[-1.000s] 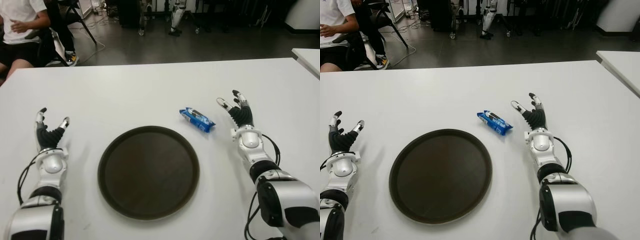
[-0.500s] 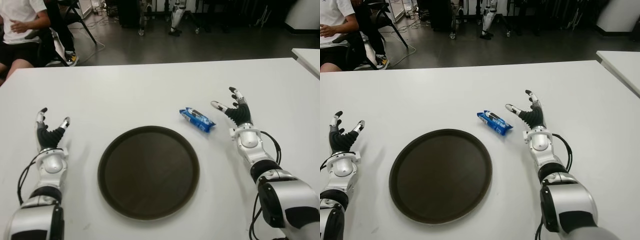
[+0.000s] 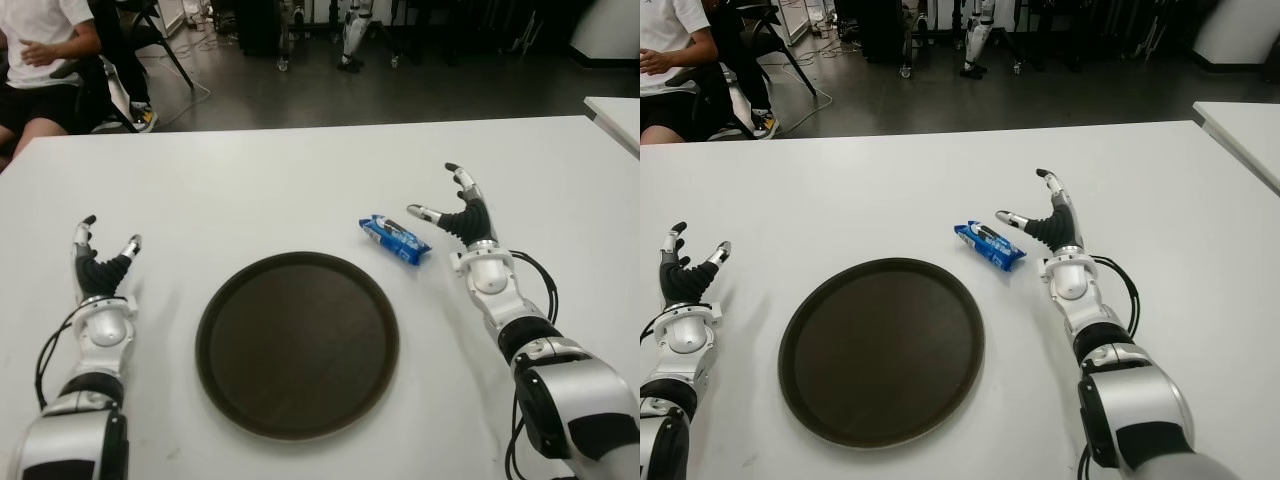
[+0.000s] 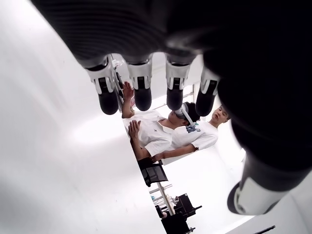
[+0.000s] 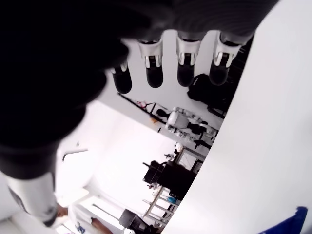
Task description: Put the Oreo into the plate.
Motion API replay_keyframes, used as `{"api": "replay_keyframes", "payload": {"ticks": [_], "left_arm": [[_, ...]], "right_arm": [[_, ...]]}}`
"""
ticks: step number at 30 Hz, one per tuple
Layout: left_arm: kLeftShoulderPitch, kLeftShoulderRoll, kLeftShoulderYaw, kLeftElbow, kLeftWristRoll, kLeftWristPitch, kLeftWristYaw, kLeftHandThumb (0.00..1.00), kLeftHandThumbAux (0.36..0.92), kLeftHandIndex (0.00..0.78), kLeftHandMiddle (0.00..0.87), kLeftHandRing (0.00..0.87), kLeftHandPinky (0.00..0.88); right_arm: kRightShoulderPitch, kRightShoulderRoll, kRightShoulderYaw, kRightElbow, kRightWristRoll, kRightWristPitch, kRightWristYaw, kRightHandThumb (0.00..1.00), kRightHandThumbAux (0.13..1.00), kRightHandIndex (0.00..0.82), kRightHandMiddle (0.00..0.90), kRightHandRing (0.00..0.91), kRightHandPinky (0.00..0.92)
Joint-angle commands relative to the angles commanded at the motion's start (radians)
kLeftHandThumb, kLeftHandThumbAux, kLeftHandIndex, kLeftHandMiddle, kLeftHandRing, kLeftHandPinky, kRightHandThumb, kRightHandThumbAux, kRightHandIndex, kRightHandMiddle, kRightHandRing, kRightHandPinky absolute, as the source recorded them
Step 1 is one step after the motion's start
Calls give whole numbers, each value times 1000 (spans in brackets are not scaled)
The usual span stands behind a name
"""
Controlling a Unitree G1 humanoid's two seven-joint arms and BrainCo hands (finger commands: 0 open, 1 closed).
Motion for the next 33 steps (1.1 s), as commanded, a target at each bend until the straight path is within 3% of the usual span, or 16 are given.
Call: {"api": "replay_keyframes", "payload": {"ticks": [7,12,16,21,24,33], "left_arm": [[2,3,-11,-2,9,-3,0,0,698,20,20,0,0],[4,5,-18,-2,18,-4,4,0,688,23,16,0,0],[4,5,-18,-2,21,-4,7,0,691,22,17,0,0],[3,-2,-14,-1,20,-9,10,0,696,18,10,0,0],[0,-6,-9,0,14,-12,7,0,687,17,8,0,0],[-1,-13,-3,-2,7,-20,1,0,675,15,4,0,0]], "right_arm": [[-14,4,57,-9,-63,40,-50,0,692,4,47,56,85],[-25,1,94,-13,-99,71,-61,0,679,0,81,112,171],[-39,4,128,-20,-133,114,-74,0,672,0,146,219,293],[-89,32,169,-51,-167,263,-41,0,629,0,87,166,271],[-110,30,202,-72,-195,357,-3,0,619,0,43,103,180],[-130,27,270,-139,-250,504,78,0,633,0,6,26,78]]}}
